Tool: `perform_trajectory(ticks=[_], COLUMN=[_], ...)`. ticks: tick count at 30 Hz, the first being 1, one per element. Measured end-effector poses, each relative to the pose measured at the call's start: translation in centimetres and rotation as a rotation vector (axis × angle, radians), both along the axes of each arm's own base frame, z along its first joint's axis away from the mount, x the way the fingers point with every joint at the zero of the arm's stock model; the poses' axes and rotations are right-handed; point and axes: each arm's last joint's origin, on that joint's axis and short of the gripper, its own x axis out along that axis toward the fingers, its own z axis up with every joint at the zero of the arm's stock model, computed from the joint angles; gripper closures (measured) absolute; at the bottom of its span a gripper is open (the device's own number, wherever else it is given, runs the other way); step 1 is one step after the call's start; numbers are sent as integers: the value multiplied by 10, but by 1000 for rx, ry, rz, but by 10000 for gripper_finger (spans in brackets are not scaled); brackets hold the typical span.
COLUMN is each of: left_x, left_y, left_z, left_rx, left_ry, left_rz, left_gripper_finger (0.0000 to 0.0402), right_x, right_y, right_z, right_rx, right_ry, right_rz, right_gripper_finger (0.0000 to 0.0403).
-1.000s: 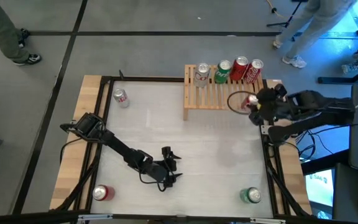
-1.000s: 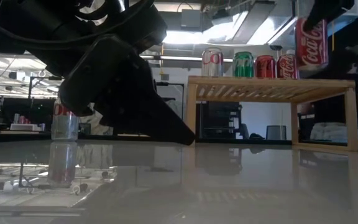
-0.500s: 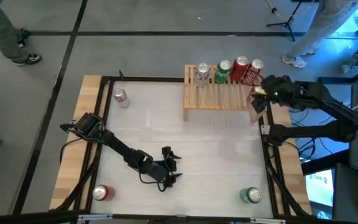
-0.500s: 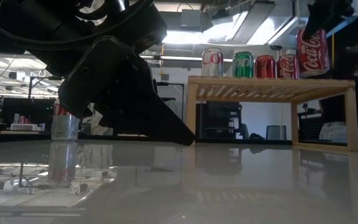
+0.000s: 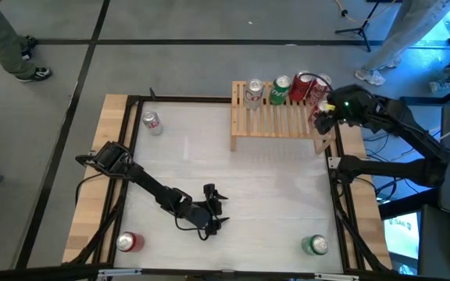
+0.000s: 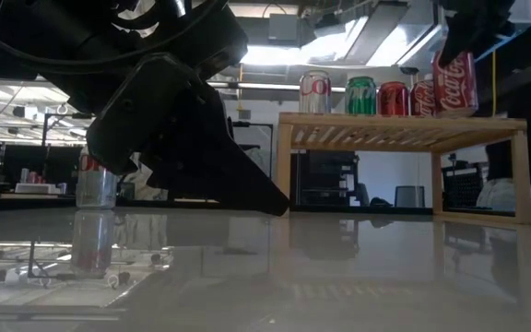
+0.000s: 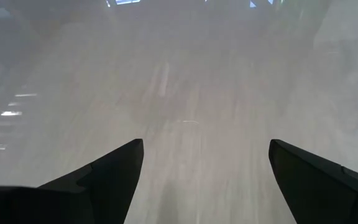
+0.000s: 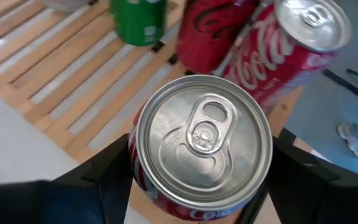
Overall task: Place canned beverage on shelf
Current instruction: Put the red white soda can on the shelf aligned with the other red white soda can, then put the red black soda can on the shelf aligned with the other red black soda can
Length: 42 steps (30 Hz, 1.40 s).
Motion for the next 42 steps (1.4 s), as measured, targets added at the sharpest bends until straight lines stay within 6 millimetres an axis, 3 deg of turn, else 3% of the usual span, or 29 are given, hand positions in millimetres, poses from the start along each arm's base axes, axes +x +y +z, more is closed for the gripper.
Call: perform_trajectory(ticks=[9, 15, 25, 31, 33, 42], left_x=[0, 0, 0, 0, 0, 0], left_y=[0, 0, 0, 0, 0, 0], left_z=[0, 0, 0, 1, 1, 1], left_rx=[-2, -2, -1, -1, -1, -1], left_ry=[-4, -5, -5, -5, -5, -5], left_rz=[0, 0, -1, -1, -1, -1], left_gripper_finger=[66, 66, 66, 66, 66, 66], right_x=[-3, 4, 3, 2, 2, -1], right_y=[-6, -10, -10, -11, -10, -8], right_z=[-1, -16, -16, -14, -14, -4], right_rx=[7, 4, -21, -57, -56, -65], right_ry=[0, 1, 19, 27, 28, -11], right_rz=[-31, -11, -10, -36, -36, -25], right_gripper_finger=[120, 120, 119, 28, 16, 63])
